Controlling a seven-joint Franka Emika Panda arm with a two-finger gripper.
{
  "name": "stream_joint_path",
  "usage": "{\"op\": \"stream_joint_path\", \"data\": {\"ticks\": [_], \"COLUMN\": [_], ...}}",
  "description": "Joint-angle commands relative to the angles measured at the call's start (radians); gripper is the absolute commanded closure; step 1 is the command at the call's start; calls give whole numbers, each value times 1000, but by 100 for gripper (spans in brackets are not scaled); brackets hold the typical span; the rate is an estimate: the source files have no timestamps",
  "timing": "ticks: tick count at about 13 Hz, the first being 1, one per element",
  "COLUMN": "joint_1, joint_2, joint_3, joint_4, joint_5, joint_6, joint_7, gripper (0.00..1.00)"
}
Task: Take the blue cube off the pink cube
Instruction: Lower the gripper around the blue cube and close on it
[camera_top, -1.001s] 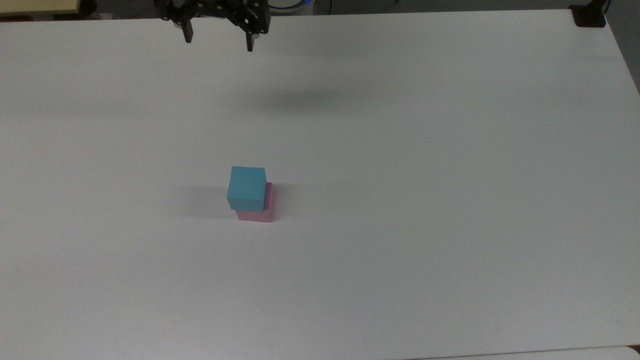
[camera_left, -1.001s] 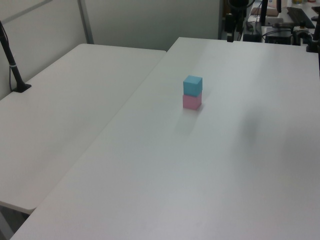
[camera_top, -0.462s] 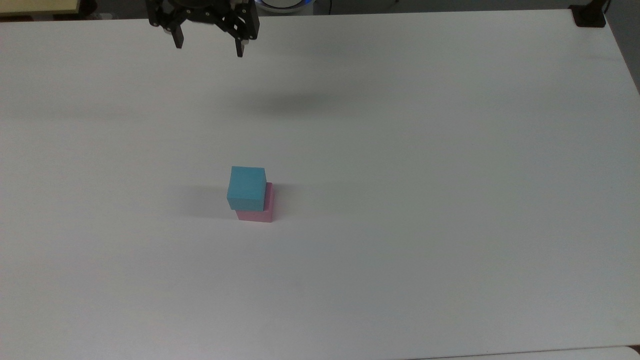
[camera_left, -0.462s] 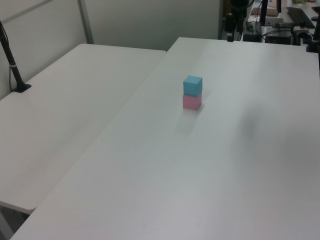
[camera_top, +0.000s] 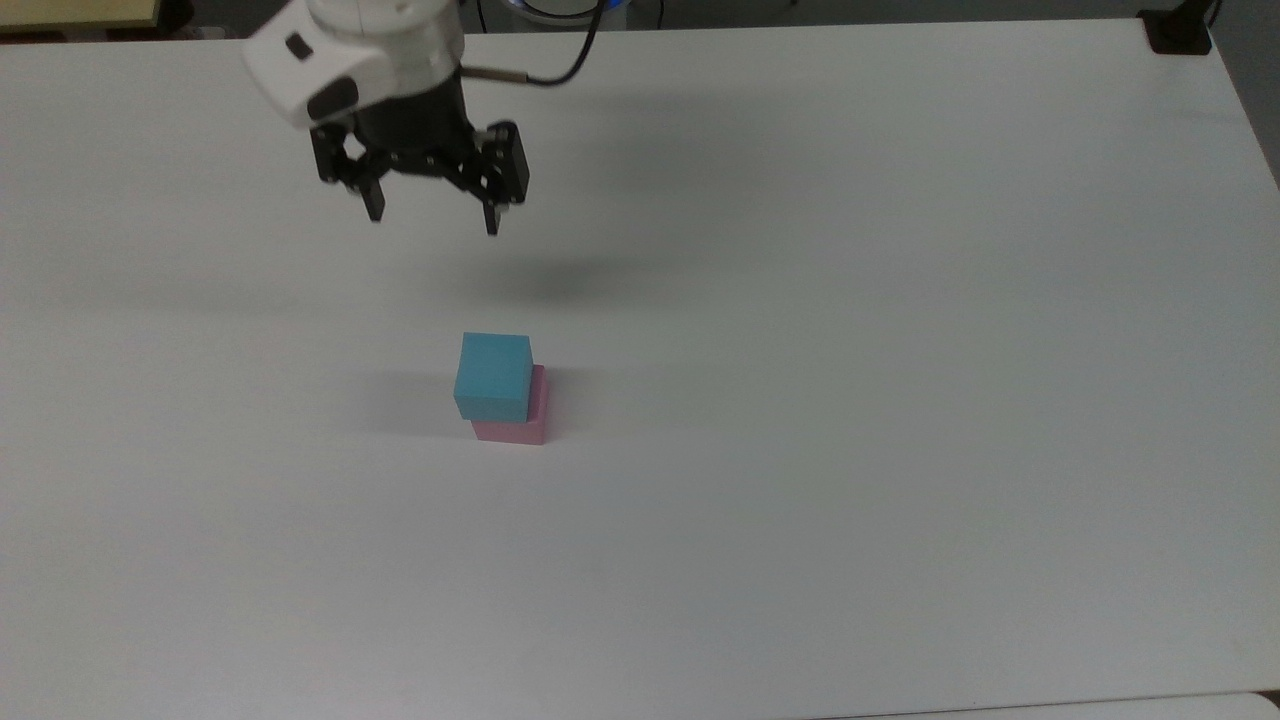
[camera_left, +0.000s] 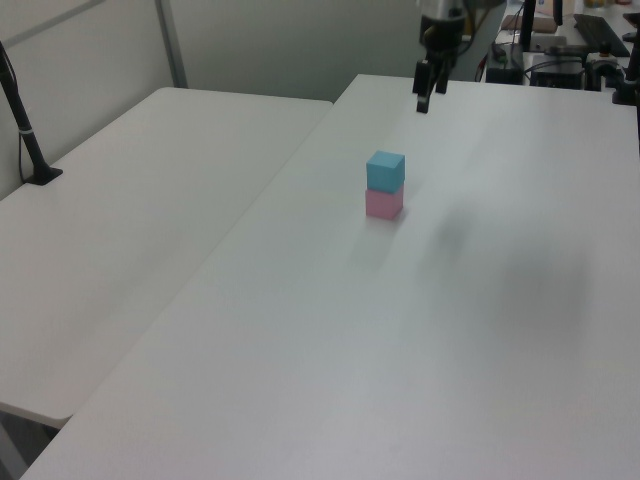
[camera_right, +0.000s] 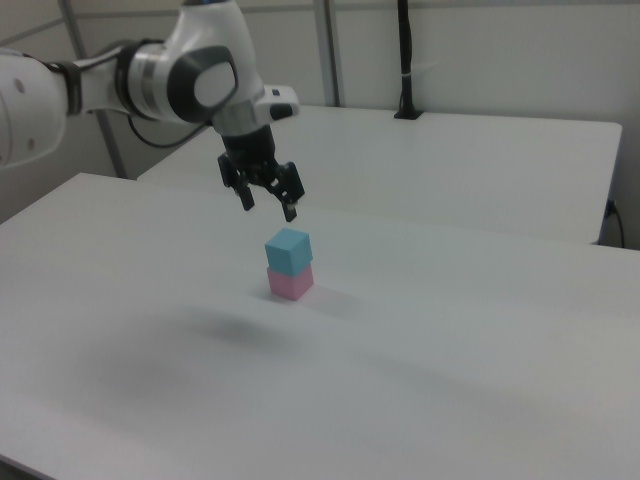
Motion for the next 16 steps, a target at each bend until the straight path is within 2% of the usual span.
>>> {"op": "stream_joint_path", "data": {"ticks": [1,6,8,9,11,12,16], "joint_1": [16,68,76,75,72,69,47], "joint_2": [107,235,255,261,258,252,189], "joint_3": [8,10,10,10,10,10,-1], "joint_4": [19,19,19,19,19,19,19], "joint_5": [10,-2,-8,-19,-27,-30,-24], "joint_6": [99,276,291,291,291,288,269], "joint_7": [-9,57,80,86,82,71,31], "gripper": [0,0,0,7,62,73,71]}}
